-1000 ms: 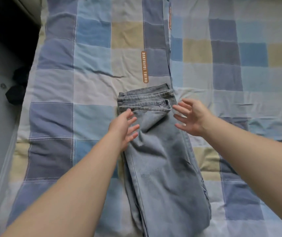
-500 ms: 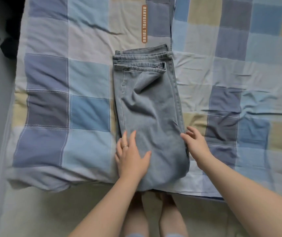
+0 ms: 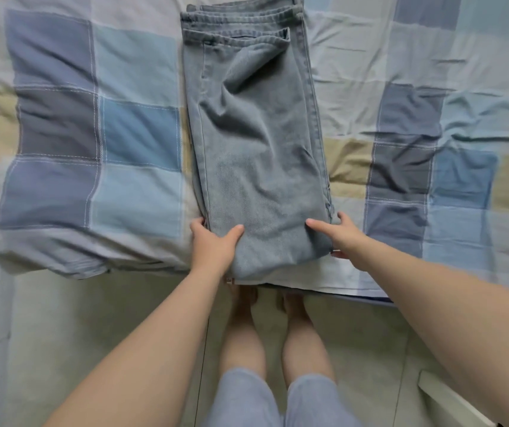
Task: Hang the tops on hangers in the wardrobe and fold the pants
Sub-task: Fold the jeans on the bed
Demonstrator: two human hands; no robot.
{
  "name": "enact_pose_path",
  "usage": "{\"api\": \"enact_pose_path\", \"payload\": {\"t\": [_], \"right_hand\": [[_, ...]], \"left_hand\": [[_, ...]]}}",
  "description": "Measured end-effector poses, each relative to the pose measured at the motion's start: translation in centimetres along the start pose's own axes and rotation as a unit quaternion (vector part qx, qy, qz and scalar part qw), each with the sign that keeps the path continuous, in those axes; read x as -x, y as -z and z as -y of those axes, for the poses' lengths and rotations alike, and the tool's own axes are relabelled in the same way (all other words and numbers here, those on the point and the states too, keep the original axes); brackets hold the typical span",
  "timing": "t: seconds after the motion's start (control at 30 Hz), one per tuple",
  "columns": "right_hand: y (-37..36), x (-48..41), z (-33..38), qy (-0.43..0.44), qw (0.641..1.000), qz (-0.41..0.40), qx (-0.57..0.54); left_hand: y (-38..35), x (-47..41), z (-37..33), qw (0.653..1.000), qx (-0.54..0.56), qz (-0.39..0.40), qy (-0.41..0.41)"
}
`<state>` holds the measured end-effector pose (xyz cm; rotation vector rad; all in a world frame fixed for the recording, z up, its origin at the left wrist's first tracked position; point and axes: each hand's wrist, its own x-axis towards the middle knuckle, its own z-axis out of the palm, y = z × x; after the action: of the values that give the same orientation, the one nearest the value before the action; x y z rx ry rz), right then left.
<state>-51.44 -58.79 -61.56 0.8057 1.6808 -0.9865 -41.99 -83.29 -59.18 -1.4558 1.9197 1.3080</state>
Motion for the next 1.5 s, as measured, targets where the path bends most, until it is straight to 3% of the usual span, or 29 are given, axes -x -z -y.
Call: {"api": "enact_pose_path", "payload": {"t": [0.17,0.37,0.47,0.67,0.83,0.97,1.1,1.27,1.37,1.5], "right_hand": [[1.2,0.8,0.1,-0.022,0.998,0.06,-0.02],[1.9,5.1,-0.8,0.034,0.995,0.05,-0.073],[1.5,8.7,-3.1,0.004,0.992,0.054,-0.114],[1.7,15.3,-8.8,-0.059,0.993,0.054,-0.084],[2.3,19.2,-9.5,-0.105,0.989,0.066,-0.084],[2.7,20.5,-5.7,-0.079,0.988,0.026,-0.129],[3.9,20.4,0.8,-0.035,0.974,0.012,-0.221],[4.8,18.5,9.9,-0.031,0.949,0.065,-0.307],[4.4,15.9,15.1,-0.027,0.935,0.069,-0.346],[2.8,10.7,21.1,0.017,0.93,0.064,-0.36]], "left_hand": [[1.3,-0.5,-0.9,0.995,0.053,0.069,0.052],[3.0,3.0,-1.4,0.983,0.112,0.114,0.086],[3.7,6.6,-0.2,0.979,0.115,0.12,0.117],[6.2,13.7,3.6,0.961,0.098,0.158,0.203],[8.6,16.8,3.1,0.939,0.079,0.206,0.263],[9.6,16.5,-0.2,0.952,0.067,0.178,0.239],[10.4,14.9,-5.2,0.964,0.155,0.132,0.172],[10.5,10.9,-12.2,0.931,0.327,0.113,0.119],[10.0,7.6,-16.4,0.924,0.347,0.128,0.096],[8.1,2.1,-19.9,0.943,0.312,0.118,0.02]]}}
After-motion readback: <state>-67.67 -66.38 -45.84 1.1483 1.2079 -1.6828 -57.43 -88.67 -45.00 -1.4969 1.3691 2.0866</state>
